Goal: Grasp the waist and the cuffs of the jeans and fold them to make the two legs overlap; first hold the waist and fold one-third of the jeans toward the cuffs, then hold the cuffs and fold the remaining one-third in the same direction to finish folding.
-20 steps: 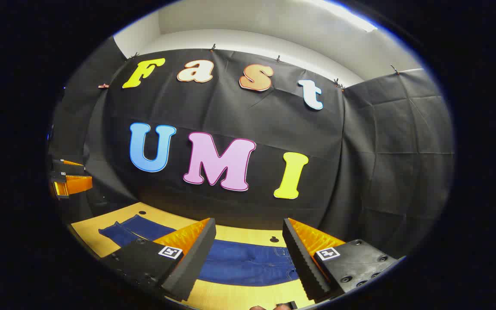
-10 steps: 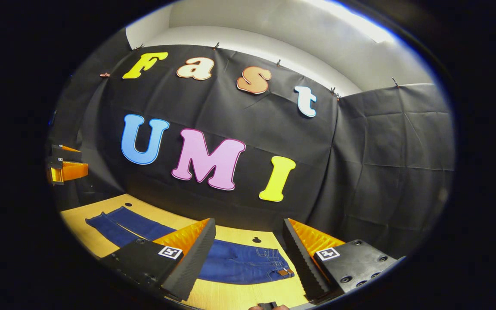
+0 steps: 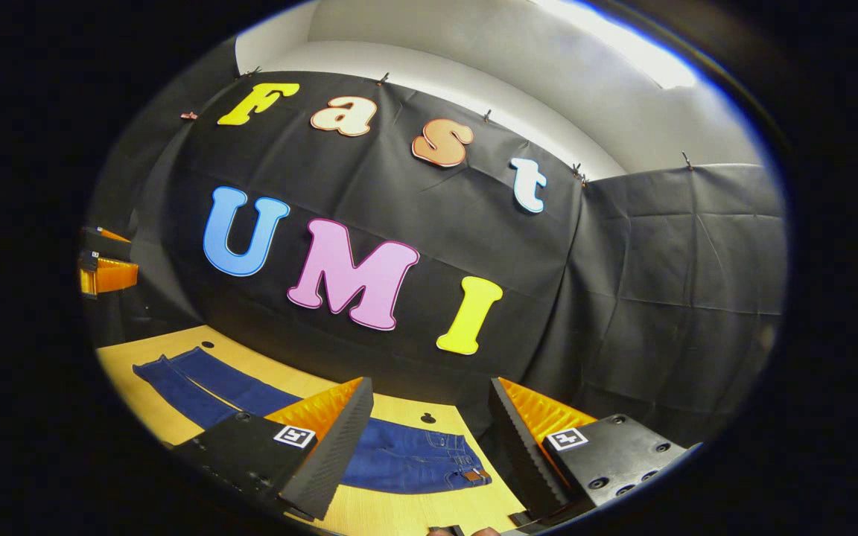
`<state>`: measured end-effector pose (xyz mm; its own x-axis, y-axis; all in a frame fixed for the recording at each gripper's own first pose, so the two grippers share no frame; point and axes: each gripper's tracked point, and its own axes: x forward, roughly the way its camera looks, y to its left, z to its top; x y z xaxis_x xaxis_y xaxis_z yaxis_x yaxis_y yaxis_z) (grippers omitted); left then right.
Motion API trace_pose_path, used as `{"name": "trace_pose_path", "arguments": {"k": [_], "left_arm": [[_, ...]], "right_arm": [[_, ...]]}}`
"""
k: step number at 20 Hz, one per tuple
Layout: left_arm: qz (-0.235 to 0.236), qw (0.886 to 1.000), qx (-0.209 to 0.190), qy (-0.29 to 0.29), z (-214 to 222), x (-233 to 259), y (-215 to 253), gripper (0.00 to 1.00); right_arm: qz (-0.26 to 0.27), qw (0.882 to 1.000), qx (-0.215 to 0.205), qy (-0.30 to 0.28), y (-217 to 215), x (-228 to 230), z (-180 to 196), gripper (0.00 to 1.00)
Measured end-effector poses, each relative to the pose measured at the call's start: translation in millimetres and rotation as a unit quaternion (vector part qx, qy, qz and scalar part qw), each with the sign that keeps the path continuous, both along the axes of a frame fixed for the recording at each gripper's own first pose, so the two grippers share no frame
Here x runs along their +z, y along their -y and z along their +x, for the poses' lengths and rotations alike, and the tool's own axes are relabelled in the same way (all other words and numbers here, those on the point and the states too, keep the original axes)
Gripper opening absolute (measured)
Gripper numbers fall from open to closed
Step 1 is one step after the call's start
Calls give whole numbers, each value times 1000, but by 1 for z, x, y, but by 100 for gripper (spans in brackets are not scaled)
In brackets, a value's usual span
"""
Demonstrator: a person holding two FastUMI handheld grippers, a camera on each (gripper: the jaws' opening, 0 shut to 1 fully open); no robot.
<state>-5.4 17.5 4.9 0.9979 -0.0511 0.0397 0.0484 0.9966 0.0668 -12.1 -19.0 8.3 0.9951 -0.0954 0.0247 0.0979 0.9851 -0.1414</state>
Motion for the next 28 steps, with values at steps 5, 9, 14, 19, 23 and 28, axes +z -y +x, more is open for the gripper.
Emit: {"name": "trace_pose_path", "arguments": {"k": [5, 9, 14, 19, 23, 28], "left_arm": [[14, 1000, 14, -9, -4, -6, -24, 97], [86, 996, 6, -16, 0, -24, -58, 97], [149, 984, -19, -96, 8, -96, -89, 96], [209, 961, -66, -169, 22, -164, -101, 97], [231, 932, -115, -253, 35, -234, -95, 97], [332, 866, -154, -342, 41, -328, -112, 97]], "right_arm": [[-66, 998, 16, 6, 9, 4, 8, 96], [-140, 989, 36, 3, 22, 2, 17, 96], [-183, 978, 70, -69, 23, -62, 25, 96], [-277, 941, 127, -145, 28, -153, 45, 96], [-315, 904, 187, -222, 28, -250, 56, 97], [-344, 867, 242, -267, 12, -333, 79, 97]]}}
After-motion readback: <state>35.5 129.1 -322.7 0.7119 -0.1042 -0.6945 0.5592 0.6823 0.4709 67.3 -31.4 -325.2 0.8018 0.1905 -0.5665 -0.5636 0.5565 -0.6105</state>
